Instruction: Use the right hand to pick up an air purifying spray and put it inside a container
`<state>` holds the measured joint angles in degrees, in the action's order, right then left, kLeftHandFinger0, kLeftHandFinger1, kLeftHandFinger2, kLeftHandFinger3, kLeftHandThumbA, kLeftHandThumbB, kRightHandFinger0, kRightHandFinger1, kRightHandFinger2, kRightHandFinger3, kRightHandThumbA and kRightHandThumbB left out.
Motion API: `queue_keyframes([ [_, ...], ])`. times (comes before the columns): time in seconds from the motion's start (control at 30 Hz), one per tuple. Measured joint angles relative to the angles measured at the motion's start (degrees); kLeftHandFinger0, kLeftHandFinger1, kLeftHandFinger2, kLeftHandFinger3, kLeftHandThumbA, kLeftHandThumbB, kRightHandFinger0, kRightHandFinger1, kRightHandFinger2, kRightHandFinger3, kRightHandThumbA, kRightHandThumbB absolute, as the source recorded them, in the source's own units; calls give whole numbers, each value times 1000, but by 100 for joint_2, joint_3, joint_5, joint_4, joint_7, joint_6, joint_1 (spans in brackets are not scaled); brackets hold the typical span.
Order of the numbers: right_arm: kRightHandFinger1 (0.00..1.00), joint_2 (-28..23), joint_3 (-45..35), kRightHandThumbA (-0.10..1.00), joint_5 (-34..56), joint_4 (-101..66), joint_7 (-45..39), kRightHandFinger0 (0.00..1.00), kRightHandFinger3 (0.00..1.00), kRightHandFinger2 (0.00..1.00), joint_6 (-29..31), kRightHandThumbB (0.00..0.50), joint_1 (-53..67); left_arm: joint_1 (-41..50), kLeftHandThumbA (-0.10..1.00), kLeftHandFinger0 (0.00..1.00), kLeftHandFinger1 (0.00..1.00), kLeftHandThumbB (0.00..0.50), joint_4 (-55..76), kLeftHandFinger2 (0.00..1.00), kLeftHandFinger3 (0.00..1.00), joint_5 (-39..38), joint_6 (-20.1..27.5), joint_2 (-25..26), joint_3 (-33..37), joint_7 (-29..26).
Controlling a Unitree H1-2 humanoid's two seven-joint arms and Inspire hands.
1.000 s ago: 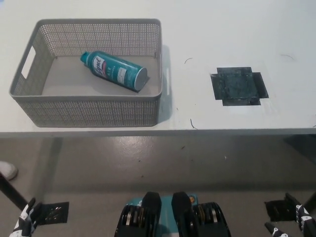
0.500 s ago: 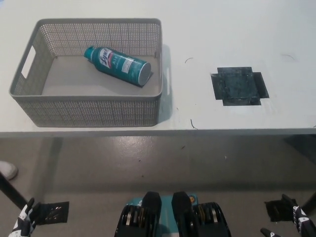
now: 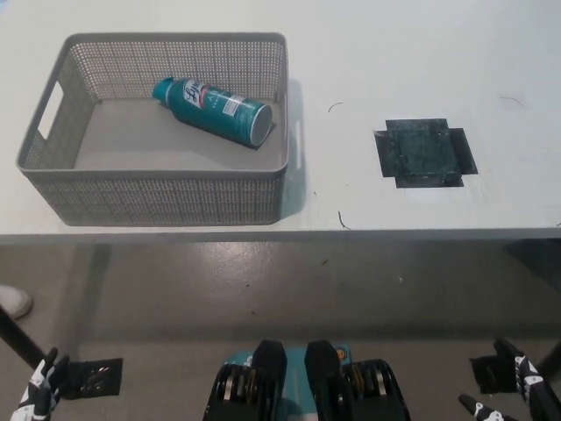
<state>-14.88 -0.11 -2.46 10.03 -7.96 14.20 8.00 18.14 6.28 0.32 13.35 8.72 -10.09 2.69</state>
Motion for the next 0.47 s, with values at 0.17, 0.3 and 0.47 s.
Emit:
queue_keyframes([
  [0.17, 1000, 0, 36, 887, -53, 1, 1, 1000, 1000, 1000, 18, 439, 4, -2, 1000, 1000, 1000, 197, -1, 1000, 1000, 3, 5, 0, -25, -3],
  [0.3, 1000, 1, 58, 895, -69, 2, 0, 1000, 1000, 1000, 23, 460, 10, 8, 1000, 1000, 1000, 217, -2, 1000, 1000, 4, 6, 0, -38, -3],
  [0.47, 1000, 3, 69, 871, -84, 34, 0, 1000, 1000, 1000, 42, 434, 11, 18, 1000, 1000, 1000, 213, -4, 1000, 1000, 0, 8, 1, -51, -2],
])
